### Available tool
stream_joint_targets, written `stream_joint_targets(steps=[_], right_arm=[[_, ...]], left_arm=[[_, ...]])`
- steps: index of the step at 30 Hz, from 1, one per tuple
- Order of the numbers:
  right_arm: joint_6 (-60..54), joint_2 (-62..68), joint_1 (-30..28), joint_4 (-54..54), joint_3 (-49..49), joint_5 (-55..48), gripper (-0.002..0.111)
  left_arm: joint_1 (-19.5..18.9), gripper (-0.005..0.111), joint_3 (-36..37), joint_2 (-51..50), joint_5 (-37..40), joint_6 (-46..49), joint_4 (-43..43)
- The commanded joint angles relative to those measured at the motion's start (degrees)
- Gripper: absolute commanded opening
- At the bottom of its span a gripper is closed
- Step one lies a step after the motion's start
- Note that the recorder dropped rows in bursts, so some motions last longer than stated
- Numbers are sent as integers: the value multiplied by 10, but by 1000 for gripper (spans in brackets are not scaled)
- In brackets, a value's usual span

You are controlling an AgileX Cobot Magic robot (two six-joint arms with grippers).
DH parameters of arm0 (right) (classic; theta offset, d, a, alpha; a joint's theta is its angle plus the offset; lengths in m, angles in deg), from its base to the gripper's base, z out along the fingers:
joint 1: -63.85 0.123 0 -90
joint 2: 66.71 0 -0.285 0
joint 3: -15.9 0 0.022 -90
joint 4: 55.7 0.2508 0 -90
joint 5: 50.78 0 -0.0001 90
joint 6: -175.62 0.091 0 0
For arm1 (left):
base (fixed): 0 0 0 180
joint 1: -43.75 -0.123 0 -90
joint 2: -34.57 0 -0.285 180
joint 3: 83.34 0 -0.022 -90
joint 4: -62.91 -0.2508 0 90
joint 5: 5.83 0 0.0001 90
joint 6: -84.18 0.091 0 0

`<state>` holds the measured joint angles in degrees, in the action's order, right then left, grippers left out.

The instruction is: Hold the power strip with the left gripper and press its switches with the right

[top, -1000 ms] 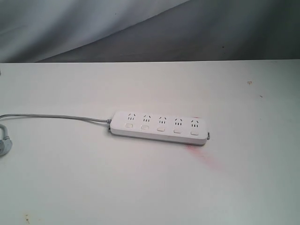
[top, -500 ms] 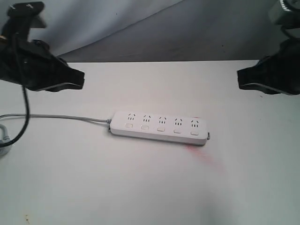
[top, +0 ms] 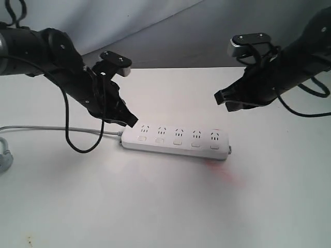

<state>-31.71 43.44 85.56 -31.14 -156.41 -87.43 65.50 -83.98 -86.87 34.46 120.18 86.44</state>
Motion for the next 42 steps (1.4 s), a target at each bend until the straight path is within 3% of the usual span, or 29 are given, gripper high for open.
stream_joint_targets(steps=[1, 17, 24, 42], right_arm=[[27, 42, 18, -39, -23, -2, 0], [56, 72, 25, -55, -23, -18, 0], [56, 72, 69, -64, -23, -9, 0], [97, 105, 70, -113, -23, -22, 0]], left_arm=[[9, 0, -30, -29, 5, 5, -17], [9, 0, -34, -49, -3, 12, -18], [9, 0, -34, -72, 1, 12, -18], [9, 0, -34, -78, 5, 1, -18]])
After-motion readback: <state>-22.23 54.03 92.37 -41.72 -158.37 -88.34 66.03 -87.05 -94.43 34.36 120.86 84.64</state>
